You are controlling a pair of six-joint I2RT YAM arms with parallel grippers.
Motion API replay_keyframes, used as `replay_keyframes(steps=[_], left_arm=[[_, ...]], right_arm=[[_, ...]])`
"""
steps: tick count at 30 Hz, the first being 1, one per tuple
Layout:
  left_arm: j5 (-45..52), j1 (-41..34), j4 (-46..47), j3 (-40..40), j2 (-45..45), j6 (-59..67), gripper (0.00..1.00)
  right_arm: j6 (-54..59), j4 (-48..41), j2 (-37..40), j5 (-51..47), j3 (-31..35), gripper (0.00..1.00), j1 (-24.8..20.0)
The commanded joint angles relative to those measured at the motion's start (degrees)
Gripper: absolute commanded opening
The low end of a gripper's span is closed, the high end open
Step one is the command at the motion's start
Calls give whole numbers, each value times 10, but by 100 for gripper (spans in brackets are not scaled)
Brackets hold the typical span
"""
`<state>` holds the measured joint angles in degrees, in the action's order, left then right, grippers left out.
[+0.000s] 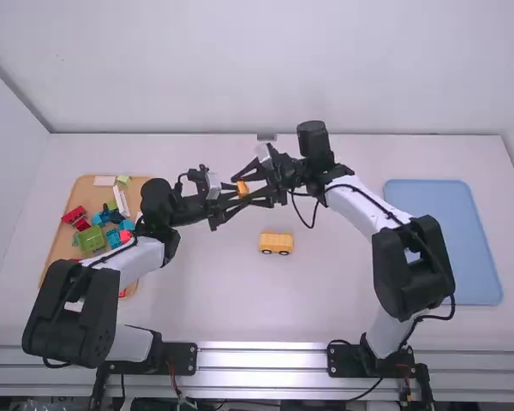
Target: Assemble lego blocks to make yellow taxi
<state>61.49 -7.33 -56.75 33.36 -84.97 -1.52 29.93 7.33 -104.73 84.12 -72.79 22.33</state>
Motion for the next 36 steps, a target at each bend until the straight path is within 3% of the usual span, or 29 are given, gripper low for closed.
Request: replay_keyframes(steps=[1,6,13,16,21,23,26,30,36], left_arm=[[11,1,-1,-1,-1,9,30],[11,-1,-5,-1,-1,9,30],[10,1,-28,-1,-1,-21,37],[11,0,-42,-1,-1,-21,61],[11,0,-37,-1,-1,-21,66],[10,-1,-32,-1,-1,-21,84],[6,3,-17,-1,-1,-21,99],[-5,3,67,-1,-1,15,99],[-180,5,290,41,-1,-13,99]], right_arm=[[-5,-3,-4,14,-17,53,-2],[-5,-5,-4,10,-17,39,-3],[-5,-5,-4,9,-17,34,-1],[-5,-3,-4,7,-17,31,-3],[-15,2,-4,-56,-19,19,-3],[-34,19,-4,-75,-19,17,-5],[-60,45,-4,-99,-19,17,-14],[-120,43,0,-232,-19,13,-45],[-71,-150,14,-552,-30,13,-66]])
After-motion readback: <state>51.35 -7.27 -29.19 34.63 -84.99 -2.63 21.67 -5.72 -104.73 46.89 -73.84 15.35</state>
